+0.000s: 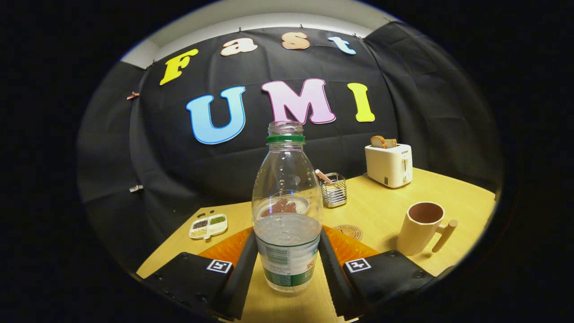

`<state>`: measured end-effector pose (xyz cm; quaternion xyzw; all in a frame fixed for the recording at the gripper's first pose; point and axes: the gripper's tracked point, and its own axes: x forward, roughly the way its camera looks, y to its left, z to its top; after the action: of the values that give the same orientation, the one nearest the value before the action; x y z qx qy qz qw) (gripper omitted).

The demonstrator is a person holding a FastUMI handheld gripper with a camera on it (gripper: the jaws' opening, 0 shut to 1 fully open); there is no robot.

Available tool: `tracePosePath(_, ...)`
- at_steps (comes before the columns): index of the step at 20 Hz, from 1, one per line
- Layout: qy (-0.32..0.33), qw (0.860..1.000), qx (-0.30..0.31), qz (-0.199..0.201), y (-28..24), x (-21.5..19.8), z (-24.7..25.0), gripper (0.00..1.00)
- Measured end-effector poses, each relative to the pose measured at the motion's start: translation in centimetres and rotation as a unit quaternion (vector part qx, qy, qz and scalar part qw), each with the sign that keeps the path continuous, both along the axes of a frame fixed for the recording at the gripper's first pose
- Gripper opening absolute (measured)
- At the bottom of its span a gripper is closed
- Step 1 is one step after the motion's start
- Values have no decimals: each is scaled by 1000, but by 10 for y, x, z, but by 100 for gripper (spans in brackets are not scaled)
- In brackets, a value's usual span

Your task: Take the bottle from table, then pour the juice into the cup, finally place the bottle on the coaster

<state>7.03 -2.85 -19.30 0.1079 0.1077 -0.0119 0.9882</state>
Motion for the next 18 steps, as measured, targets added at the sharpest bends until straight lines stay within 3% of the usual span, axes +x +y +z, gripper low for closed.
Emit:
tracePosePath(7,10,989,144,-12,-22,-3,1,75)
tracePosePath(11,5,966,258,-35,-37,2,2,74)
tracePosePath(18,8,920,384,-76,-63,3,-4,74)
